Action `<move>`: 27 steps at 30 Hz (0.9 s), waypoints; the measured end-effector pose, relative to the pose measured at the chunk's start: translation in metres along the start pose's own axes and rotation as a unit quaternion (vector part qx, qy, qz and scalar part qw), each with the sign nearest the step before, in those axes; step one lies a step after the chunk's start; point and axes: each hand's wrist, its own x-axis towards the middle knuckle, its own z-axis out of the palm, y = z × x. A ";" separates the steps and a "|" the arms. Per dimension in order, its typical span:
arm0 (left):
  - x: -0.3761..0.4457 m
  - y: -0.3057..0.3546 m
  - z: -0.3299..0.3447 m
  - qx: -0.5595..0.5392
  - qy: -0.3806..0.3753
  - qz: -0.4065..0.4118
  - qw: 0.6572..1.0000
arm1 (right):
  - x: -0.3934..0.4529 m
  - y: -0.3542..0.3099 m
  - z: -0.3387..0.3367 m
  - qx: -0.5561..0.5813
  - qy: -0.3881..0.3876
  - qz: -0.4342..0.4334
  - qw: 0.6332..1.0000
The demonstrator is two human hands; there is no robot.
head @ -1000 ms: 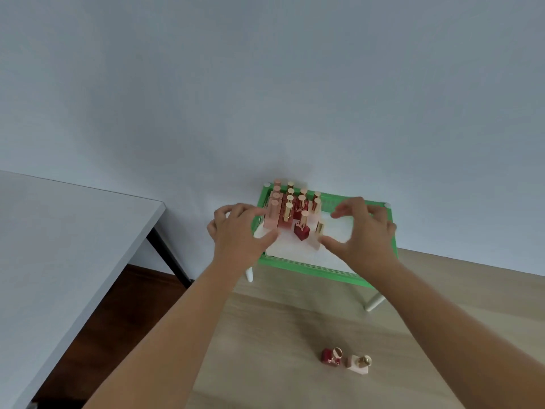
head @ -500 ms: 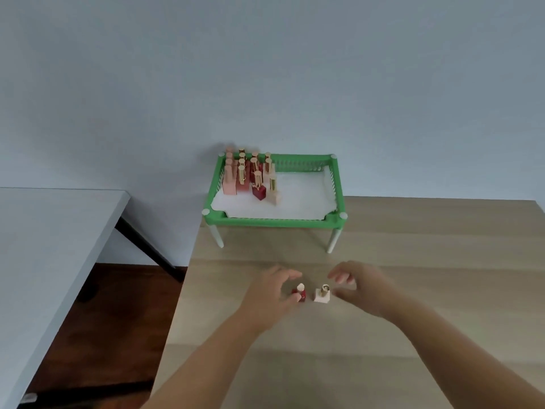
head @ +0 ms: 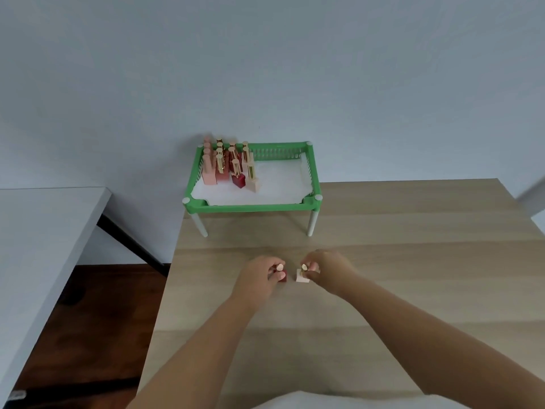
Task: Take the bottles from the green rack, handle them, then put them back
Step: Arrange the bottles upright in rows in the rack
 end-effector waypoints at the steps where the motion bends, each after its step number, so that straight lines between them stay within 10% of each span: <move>1: -0.001 0.001 -0.003 0.004 0.006 0.010 1.000 | 0.001 -0.002 0.000 -0.013 -0.003 -0.008 1.000; 14: 0.013 0.049 -0.119 0.052 0.151 0.115 0.980 | 0.021 -0.060 -0.076 0.056 0.095 -0.114 0.987; 27: 0.079 0.039 -0.182 0.013 0.205 0.057 0.977 | 0.110 -0.127 -0.116 0.034 0.141 -0.149 0.978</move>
